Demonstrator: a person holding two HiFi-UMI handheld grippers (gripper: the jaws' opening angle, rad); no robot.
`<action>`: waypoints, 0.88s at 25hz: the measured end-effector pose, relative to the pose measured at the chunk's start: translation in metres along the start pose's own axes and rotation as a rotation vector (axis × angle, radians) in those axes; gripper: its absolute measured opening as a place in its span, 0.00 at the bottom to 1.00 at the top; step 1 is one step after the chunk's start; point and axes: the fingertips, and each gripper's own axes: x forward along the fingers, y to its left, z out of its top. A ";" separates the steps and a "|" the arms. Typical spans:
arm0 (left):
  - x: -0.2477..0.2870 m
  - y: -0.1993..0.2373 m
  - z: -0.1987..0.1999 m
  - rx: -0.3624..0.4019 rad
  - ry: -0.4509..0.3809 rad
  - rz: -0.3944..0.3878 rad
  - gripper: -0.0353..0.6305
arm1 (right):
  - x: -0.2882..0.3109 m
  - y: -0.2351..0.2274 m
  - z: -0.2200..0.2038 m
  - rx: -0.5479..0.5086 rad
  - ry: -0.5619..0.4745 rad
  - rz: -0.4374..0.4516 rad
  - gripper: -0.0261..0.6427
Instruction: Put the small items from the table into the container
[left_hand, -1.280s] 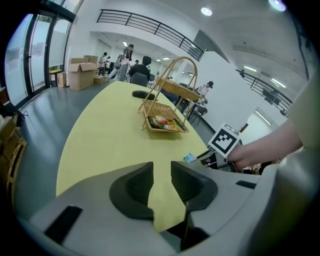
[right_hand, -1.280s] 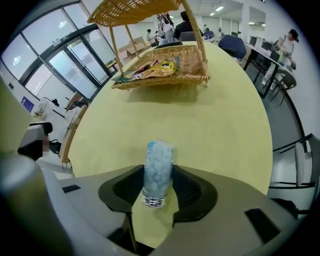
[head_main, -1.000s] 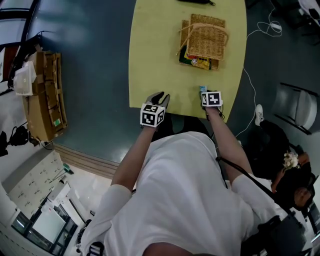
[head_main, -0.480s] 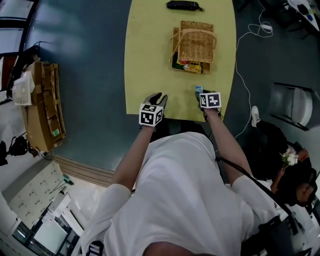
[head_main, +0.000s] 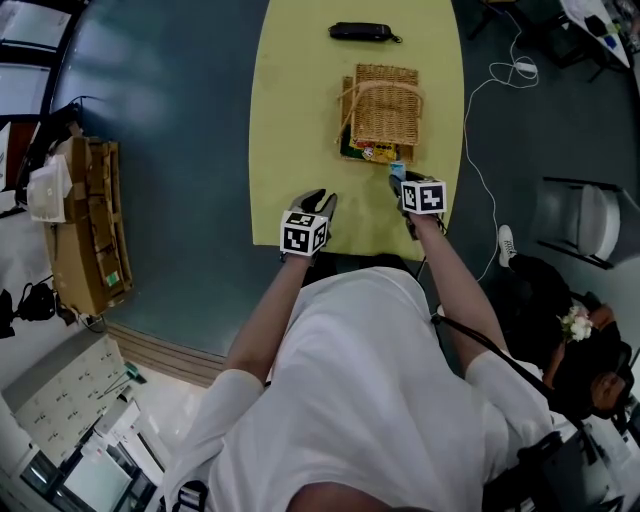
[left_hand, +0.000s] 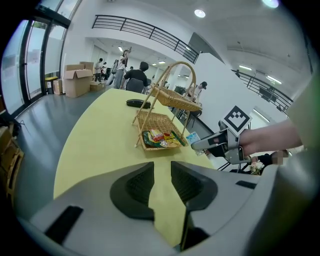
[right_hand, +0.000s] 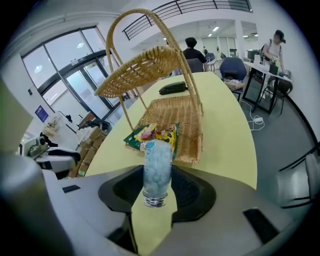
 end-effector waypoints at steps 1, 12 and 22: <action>0.001 0.000 0.003 0.000 -0.002 0.000 0.22 | 0.000 -0.001 0.008 -0.005 -0.015 0.004 0.30; -0.009 0.015 0.011 -0.008 -0.001 0.018 0.22 | 0.009 -0.002 0.074 -0.032 -0.158 0.025 0.30; -0.006 0.022 0.012 -0.030 -0.012 0.029 0.22 | 0.021 -0.009 0.084 -0.041 -0.180 0.000 0.30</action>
